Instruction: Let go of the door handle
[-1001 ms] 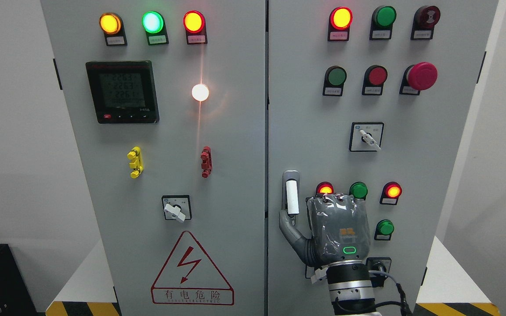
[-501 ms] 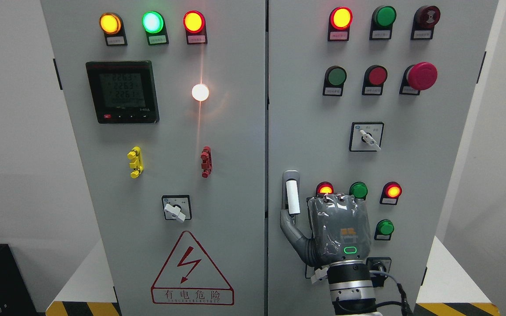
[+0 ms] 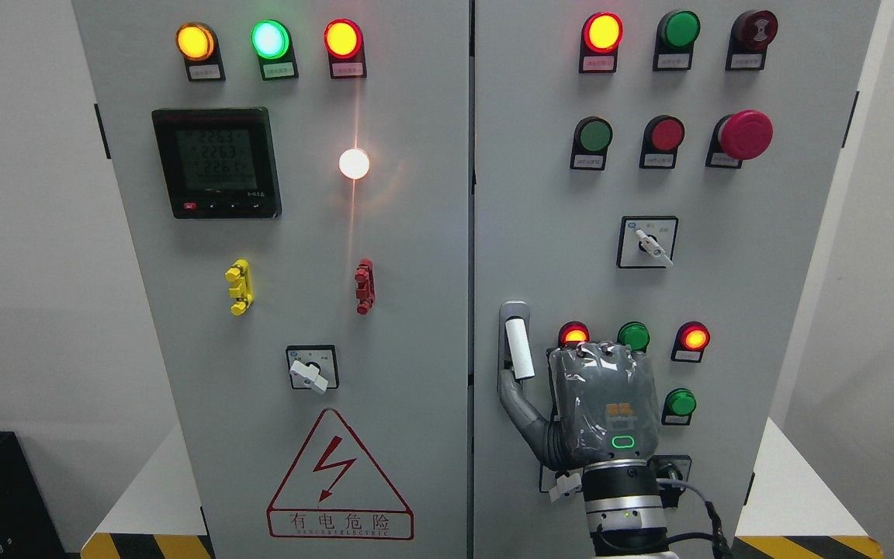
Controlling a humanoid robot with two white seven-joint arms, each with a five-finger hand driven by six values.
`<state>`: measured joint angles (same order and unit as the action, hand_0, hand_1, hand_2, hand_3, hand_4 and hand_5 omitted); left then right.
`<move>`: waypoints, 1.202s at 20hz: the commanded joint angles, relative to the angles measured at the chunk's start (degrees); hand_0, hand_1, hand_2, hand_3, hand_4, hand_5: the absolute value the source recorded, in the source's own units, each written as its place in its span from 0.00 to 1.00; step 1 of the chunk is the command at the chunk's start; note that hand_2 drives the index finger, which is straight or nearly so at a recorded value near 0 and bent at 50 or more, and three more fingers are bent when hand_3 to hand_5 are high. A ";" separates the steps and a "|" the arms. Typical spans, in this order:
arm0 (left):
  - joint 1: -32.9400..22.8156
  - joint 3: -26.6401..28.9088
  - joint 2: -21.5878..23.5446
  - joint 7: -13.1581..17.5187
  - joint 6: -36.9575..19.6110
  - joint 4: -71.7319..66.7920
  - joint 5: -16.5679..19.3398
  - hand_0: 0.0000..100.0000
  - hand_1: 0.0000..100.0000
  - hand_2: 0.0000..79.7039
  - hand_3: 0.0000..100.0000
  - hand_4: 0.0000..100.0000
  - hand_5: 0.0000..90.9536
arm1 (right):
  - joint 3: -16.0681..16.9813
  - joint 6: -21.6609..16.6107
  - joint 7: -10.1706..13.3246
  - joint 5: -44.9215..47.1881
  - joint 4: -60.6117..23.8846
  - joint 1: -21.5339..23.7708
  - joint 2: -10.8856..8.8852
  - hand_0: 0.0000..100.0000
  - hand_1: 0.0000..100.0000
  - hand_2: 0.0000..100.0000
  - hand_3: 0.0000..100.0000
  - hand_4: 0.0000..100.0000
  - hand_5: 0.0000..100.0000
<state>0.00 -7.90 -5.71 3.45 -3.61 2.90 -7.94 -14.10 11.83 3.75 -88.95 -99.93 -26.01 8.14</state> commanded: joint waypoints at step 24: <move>-1.14 -0.01 0.00 -0.02 0.01 0.00 -0.06 0.12 0.56 0.00 0.00 0.00 0.00 | 0.92 0.03 0.38 0.26 -0.44 0.00 0.03 0.48 0.25 1.00 1.00 1.00 1.00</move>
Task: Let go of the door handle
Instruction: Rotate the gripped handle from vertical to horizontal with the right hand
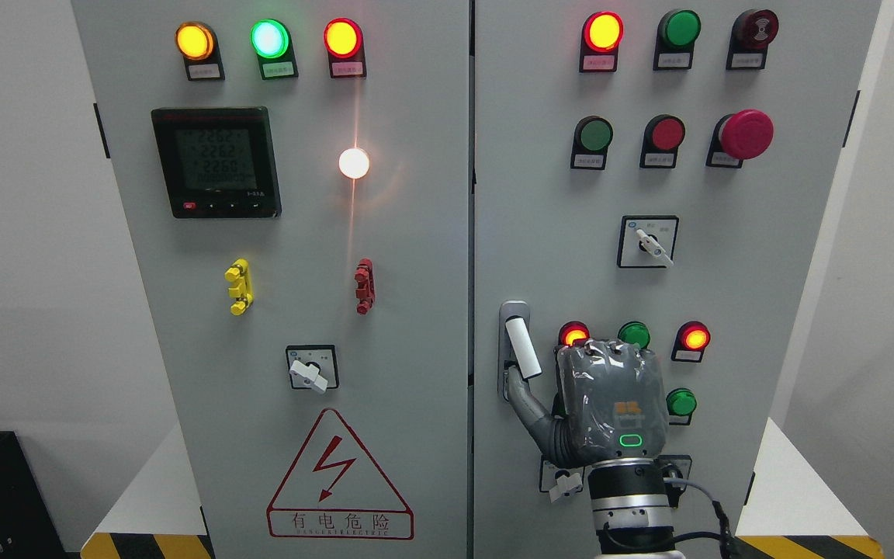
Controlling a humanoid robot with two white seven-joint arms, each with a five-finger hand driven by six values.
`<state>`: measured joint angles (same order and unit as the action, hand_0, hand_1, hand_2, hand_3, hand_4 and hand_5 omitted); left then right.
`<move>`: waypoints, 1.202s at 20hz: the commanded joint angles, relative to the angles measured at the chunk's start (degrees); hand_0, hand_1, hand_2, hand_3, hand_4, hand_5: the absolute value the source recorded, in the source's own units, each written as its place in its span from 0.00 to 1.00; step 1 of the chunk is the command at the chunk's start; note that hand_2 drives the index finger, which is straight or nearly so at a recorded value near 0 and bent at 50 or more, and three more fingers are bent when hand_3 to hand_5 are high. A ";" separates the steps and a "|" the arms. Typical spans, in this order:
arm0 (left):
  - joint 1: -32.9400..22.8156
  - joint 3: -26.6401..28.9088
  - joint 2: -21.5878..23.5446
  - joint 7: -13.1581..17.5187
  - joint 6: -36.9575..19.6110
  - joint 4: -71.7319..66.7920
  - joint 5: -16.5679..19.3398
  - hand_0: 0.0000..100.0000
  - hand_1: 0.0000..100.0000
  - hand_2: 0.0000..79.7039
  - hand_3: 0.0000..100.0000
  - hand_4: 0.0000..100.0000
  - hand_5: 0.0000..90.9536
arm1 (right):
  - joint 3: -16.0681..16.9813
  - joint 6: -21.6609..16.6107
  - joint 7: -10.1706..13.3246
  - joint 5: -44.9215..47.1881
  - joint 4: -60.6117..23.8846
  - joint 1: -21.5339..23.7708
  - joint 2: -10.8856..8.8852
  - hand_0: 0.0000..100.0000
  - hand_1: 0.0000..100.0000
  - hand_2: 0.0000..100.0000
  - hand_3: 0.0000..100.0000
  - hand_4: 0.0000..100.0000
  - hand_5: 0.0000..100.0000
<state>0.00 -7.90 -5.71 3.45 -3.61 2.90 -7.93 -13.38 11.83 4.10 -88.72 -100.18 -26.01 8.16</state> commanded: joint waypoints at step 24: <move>-1.14 -0.01 0.00 -0.02 0.01 0.00 0.02 0.12 0.56 0.00 0.00 0.00 0.00 | 0.63 0.38 0.12 -0.05 -0.20 0.00 0.01 0.47 0.29 1.00 1.00 1.00 1.00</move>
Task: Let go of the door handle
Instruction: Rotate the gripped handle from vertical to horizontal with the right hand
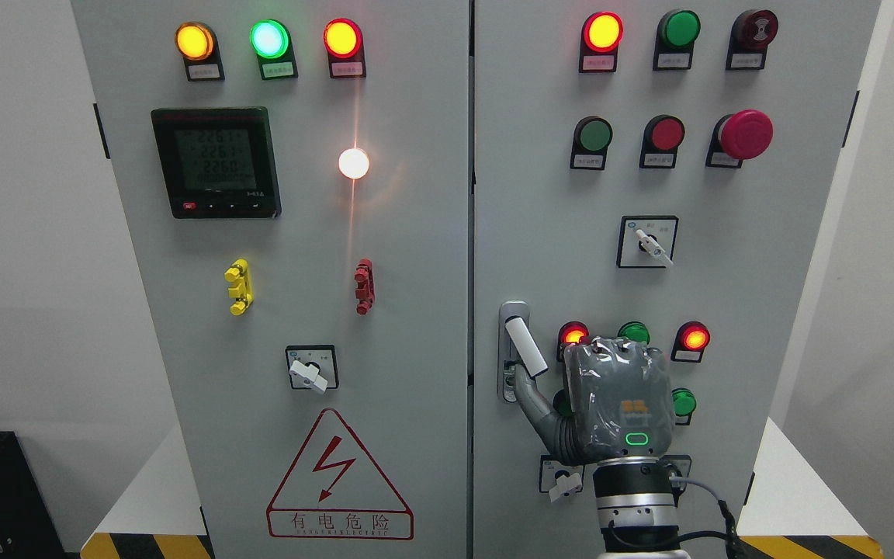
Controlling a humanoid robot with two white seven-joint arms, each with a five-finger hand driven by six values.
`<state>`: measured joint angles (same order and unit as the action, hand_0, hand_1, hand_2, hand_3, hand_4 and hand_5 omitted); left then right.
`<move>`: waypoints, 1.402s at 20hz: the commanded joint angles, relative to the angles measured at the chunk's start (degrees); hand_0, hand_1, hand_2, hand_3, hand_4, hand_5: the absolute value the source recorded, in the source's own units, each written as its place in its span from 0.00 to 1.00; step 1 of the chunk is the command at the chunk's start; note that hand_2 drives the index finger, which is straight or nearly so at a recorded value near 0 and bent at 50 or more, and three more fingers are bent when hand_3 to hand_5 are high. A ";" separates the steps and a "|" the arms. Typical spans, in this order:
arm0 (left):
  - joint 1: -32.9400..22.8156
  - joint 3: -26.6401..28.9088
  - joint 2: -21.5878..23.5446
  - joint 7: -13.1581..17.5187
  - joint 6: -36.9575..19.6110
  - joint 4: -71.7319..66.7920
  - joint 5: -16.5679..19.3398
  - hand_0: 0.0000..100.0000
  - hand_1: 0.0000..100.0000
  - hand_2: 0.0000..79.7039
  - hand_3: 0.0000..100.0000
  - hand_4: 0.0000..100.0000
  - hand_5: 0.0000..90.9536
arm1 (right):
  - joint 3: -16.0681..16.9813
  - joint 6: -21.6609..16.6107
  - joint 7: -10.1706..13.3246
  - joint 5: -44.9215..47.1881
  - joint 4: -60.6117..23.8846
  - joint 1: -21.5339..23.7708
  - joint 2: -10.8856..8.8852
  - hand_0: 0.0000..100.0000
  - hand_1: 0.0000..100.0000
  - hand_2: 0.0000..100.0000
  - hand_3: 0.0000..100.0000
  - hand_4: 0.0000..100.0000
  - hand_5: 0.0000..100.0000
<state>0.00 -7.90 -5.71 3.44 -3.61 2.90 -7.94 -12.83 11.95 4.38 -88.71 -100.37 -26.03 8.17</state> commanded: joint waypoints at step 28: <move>-1.14 -0.01 0.00 -0.02 0.01 0.00 0.03 0.12 0.56 0.00 0.00 0.00 0.00 | 0.70 0.53 0.02 0.20 -0.61 0.01 0.00 0.48 0.29 1.00 1.00 1.00 1.00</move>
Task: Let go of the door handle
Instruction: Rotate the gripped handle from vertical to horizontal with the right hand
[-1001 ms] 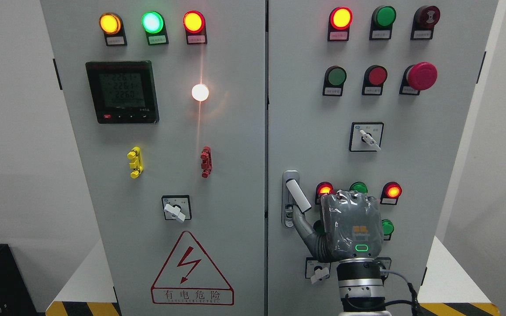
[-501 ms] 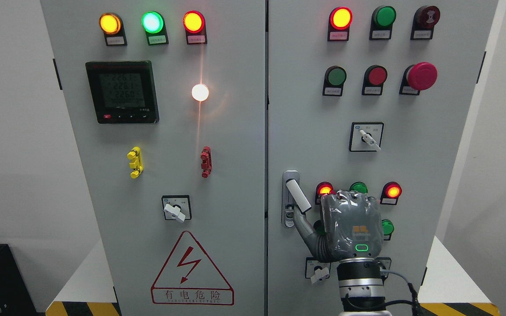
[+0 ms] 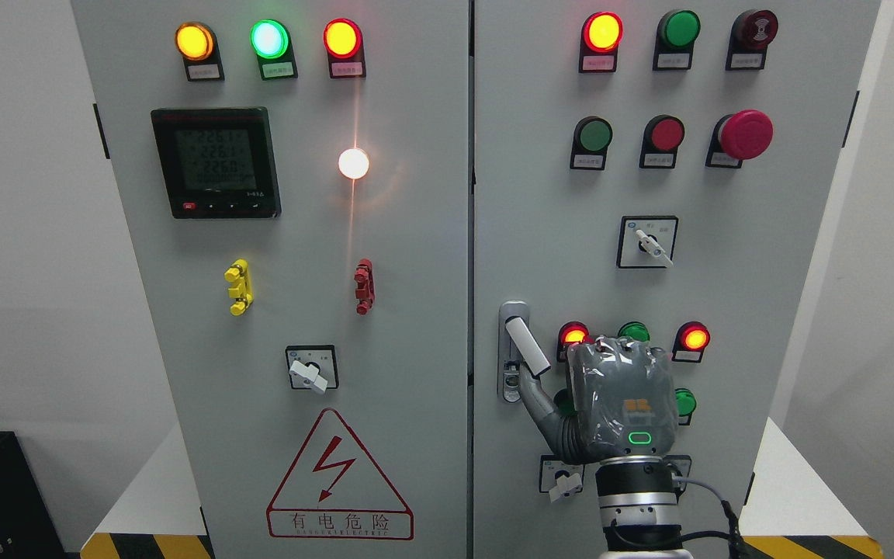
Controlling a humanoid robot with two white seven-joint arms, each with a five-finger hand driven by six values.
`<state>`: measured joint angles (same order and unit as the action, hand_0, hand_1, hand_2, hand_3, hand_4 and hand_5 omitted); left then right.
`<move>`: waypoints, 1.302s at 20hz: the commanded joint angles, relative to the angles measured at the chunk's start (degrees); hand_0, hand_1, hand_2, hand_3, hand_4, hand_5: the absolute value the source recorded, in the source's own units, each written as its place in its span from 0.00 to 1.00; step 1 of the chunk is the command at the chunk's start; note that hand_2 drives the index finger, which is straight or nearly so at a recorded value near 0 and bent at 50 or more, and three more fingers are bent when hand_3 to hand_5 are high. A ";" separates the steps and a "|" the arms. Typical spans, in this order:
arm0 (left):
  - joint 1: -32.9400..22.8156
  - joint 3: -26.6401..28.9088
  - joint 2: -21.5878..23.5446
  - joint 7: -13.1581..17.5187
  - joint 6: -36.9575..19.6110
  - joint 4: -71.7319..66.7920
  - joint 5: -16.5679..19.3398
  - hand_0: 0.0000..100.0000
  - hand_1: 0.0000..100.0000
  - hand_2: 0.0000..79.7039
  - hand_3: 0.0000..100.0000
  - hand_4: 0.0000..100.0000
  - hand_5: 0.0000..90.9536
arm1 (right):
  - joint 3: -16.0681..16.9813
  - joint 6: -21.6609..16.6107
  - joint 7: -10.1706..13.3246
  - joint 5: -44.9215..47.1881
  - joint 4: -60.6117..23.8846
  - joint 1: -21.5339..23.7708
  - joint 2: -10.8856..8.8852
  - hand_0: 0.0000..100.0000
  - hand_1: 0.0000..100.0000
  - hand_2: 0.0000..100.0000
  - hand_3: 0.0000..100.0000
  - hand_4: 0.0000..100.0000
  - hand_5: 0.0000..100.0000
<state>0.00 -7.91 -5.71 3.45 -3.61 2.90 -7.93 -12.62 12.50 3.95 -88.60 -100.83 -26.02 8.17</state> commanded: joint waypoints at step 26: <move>-1.14 0.00 0.00 -0.02 0.01 0.00 -0.06 0.12 0.56 0.00 0.00 0.00 0.00 | 0.67 -0.02 0.36 0.10 -0.77 0.00 0.00 0.48 0.29 1.00 1.00 1.00 1.00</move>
<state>0.00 -7.90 -5.71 3.45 -3.61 2.90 -7.94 -12.03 12.54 4.37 -88.51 -101.52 -26.01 8.17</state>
